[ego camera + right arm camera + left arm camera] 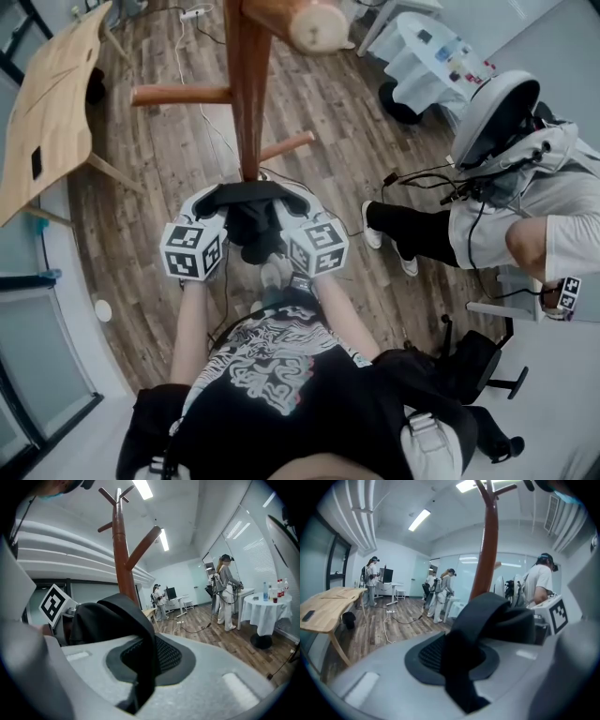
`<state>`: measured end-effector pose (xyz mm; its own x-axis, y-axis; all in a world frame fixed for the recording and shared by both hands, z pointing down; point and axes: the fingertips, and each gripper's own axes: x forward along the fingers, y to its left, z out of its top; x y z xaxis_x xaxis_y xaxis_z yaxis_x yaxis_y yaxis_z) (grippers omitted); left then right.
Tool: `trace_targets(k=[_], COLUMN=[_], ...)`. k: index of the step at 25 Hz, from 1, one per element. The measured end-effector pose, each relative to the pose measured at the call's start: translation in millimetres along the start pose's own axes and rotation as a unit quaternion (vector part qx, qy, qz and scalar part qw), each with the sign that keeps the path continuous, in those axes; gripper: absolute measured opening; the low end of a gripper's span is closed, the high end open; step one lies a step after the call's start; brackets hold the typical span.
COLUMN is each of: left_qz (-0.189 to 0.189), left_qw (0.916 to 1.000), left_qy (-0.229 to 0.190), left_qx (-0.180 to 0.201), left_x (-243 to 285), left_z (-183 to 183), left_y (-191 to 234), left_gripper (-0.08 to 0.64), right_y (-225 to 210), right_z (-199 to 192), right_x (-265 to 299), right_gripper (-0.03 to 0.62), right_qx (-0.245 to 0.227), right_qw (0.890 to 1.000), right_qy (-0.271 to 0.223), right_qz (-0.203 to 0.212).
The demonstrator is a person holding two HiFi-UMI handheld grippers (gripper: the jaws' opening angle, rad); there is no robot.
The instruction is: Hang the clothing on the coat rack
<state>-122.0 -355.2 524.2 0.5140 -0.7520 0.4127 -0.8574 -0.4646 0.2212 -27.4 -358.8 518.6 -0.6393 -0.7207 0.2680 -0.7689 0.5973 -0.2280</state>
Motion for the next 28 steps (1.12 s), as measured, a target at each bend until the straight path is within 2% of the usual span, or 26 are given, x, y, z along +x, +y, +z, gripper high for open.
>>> trace_targets(k=[3, 14, 24, 28], left_qz=[0.002, 0.023, 0.016, 0.011], left_qw=[1.0000, 0.9993, 0.9994, 0.9993], left_qy=[0.008, 0.026, 0.030, 0.036], left_qx=[-0.003, -0.011, 0.003, 0.003], left_x=[-2.2, -15.6, -29.2, -37.8], left_z=[-3.6, -16.5, -9.5, -17.0], left_y=[-0.4, 2.0, -1.5, -5.2], left_gripper=[0.065, 0.209, 0.285, 0.298], right_y=[-0.7, -0.3, 0.3, 2.6], right_z=[-1.3, -11.9, -2.1, -6.4], right_x=[-2.9, -22.7, -33.6, -41.3], right_gripper=[0.058, 0.089, 0.095, 0.097], right_qx=[0.007, 0.015, 0.010, 0.012], right_qw=[1.000, 1.000, 0.999, 0.999], right_qy=[0.004, 0.012, 0.003, 0.005], right_qz=[-0.002, -0.019, -0.032, -0.044])
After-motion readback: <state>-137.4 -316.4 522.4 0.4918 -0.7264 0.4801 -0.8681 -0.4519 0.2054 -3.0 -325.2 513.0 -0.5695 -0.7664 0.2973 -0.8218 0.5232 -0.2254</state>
